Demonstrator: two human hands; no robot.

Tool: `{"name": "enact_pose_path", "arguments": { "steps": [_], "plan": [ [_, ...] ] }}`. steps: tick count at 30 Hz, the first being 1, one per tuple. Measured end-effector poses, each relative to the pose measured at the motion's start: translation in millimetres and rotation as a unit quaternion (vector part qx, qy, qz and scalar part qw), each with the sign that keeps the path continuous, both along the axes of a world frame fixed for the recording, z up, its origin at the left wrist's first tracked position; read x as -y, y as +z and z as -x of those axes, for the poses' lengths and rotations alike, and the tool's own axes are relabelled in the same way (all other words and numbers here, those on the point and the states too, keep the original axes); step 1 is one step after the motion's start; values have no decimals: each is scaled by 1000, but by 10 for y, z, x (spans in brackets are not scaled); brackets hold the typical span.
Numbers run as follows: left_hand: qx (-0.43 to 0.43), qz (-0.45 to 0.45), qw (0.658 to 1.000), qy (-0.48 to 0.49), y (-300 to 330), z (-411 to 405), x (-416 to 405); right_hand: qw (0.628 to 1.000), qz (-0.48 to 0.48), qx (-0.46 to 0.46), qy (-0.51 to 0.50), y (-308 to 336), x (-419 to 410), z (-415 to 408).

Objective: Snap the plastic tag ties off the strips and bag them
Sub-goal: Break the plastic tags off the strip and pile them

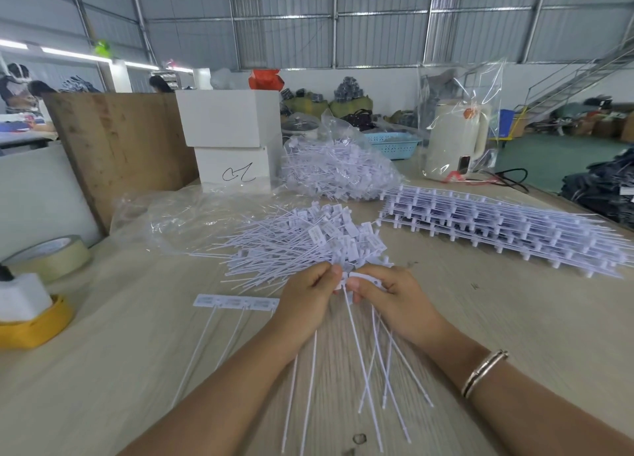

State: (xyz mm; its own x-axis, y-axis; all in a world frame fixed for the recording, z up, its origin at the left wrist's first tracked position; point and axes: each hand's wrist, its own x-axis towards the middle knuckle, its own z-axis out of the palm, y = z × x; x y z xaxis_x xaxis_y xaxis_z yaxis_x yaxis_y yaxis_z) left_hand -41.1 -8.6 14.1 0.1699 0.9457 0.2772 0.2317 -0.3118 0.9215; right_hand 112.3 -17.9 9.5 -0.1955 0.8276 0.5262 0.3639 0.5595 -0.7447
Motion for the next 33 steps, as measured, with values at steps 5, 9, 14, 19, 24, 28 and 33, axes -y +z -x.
{"name": "enact_pose_path", "arguments": {
  "steps": [5,9,14,19,24,28,33],
  "plan": [
    [70,39,996,32,29,-10,-11,998,10,-51,29,24,11,-1],
    [68,5,996,60,48,101,-90,996,41,-82,9,40,25,-61],
    [12,-50,997,51,8,91,-85,973,52,171,-144,6,-70,-107],
    [-55,-86,994,29,-23,69,-57,943,101,239,-209,-45,-104,-113],
    [-108,-108,988,32,-28,69,-43,943,65,246,-213,-19,-70,-82],
    [-99,-129,986,26,-5,43,-12,959,6,190,-208,1,-23,-44],
    [-96,-148,984,14,-17,0,16,978,24,177,-110,11,49,96]
  ]
}}
